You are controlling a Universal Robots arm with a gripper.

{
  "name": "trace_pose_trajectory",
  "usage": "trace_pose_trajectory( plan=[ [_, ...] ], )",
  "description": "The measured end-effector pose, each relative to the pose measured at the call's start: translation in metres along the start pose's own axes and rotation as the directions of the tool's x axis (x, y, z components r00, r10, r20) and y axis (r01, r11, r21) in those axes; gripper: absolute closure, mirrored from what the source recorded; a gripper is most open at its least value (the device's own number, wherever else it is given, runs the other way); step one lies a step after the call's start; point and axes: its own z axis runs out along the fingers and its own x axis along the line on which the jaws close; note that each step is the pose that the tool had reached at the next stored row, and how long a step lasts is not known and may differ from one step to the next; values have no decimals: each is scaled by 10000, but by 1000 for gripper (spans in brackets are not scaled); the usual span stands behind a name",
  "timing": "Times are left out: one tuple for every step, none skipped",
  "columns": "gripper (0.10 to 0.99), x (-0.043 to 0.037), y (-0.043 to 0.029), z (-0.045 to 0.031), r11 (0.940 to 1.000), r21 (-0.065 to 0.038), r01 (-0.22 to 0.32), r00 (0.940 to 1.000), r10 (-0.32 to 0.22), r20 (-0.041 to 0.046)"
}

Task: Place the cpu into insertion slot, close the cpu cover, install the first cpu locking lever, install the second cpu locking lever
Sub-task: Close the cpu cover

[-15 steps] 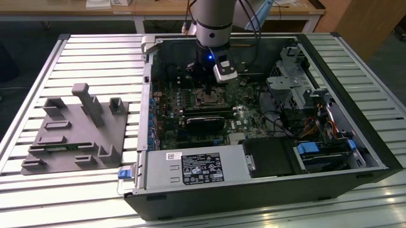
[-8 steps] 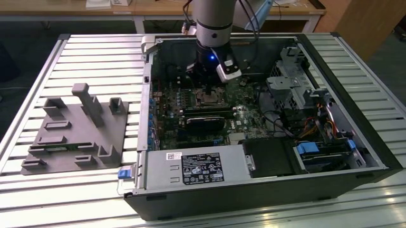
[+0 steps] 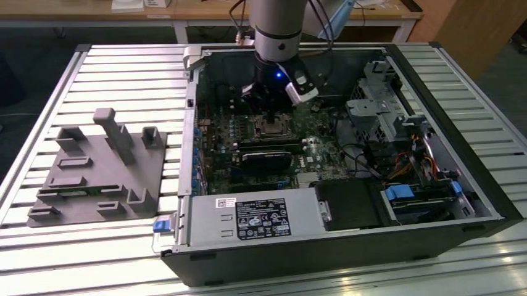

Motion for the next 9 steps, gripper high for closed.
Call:
trace_pose_trajectory(
  plan=[
    [980,2,-1,1,10000,-2,98,10000,-98,10],
    [980,7,-5,2,9999,1,123,9999,-123,32],
    [980,11,-11,3,9999,5,125,9999,-125,58],
    [980,16,-18,5,9999,8,125,9999,-125,83],
    [980,23,-22,7,9999,11,121,9999,-121,104],
    [980,28,-24,11,9999,15,104,9999,-104,117],
    [980,33,-26,14,10000,21,77,9999,-77,126],
    [980,37,-27,18,10000,27,40,9999,-40,135],
    [980,39,-27,22,10000,32,-11,9999,11,143]
  ],
)
